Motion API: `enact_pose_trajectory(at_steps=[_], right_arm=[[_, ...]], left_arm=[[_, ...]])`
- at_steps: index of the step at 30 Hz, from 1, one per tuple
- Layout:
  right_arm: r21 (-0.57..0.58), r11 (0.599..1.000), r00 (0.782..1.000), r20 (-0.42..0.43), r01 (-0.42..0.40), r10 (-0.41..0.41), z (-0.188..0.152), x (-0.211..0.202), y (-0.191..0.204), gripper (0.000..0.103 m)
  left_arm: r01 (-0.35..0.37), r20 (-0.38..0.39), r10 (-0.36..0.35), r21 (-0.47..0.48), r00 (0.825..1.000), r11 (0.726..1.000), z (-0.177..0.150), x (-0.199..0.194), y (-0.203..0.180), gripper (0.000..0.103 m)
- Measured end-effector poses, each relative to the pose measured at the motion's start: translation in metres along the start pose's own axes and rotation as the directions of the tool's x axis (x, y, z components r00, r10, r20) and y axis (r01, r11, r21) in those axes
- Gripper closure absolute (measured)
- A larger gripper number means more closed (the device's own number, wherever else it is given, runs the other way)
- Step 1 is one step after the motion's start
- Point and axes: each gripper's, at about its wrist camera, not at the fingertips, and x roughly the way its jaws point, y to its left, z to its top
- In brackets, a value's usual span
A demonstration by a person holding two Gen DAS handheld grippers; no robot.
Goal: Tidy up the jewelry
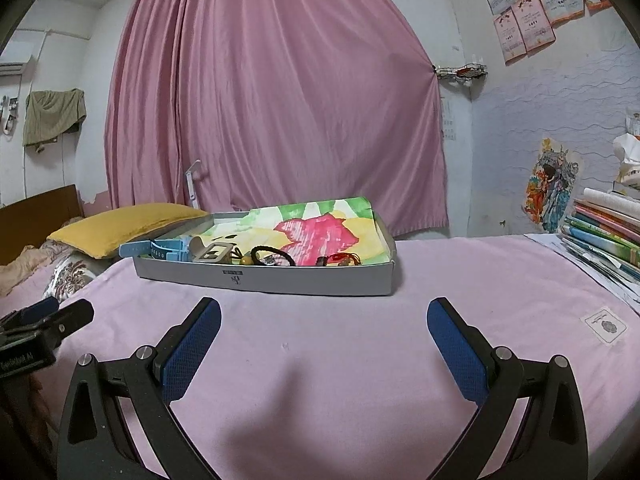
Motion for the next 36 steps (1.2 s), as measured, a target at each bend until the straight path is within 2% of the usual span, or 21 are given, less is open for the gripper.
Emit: enact_pose_trajectory(at_steps=[4,10,36], right_arm=[[-0.008,1.0,1.0,0.0,0.004,-0.004,-0.0005,-0.0001,0.0022,0.002],[-0.015,1.0,1.0,-0.006,0.01,-0.01,0.0001,0.0011,0.0029,0.002],[-0.009,1.0,1.0,-0.027,0.004,-0.004,-0.0013,0.0035,0.0043,0.002]], left_arm=[[0.019,-0.026,-0.021,-0.05,0.999,0.999,0.0006,0.0039,0.0079,0.001],[0.004,-0.015,-0.005,-0.012,1.0,1.0,-0.0006,0.0033,0.0049,0.001],[-0.005,-0.017,0.005,-0.002,1.0,1.0,0.0,0.0029,0.001,0.001]])
